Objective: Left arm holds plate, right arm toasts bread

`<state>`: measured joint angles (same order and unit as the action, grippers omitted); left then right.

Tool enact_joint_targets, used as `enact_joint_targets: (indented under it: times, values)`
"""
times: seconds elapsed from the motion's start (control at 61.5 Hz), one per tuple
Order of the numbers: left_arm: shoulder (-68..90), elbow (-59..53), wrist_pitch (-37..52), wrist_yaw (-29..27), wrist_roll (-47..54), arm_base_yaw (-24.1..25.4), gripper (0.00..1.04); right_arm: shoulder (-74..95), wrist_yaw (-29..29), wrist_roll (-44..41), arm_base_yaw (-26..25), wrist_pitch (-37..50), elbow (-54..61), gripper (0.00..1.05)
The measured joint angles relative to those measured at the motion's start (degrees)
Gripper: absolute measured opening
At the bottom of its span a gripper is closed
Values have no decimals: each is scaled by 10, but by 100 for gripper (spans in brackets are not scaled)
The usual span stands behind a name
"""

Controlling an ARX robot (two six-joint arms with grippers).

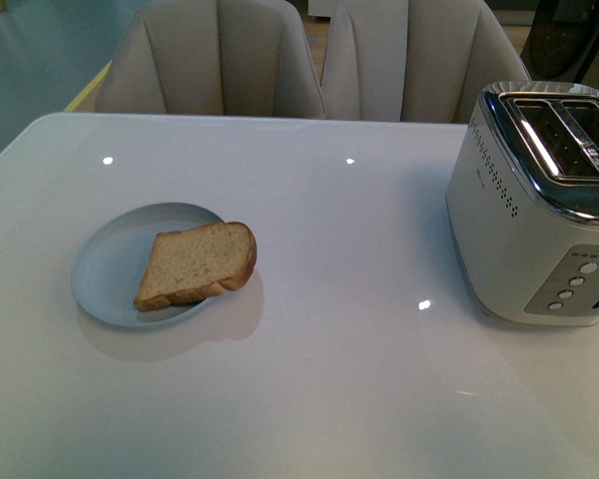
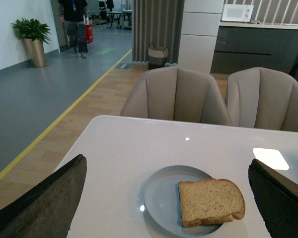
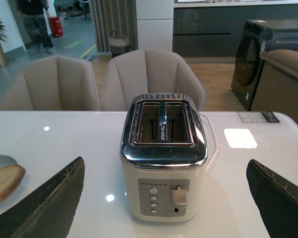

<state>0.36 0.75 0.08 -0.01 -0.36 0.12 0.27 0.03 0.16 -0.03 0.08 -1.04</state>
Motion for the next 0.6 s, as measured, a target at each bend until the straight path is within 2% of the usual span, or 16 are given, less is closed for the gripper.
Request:
enact_joint_targets:
  times: [0.601]
  values:
    - [0, 0, 0, 0, 0, 0, 98, 0, 0, 0, 0, 0, 0, 96]
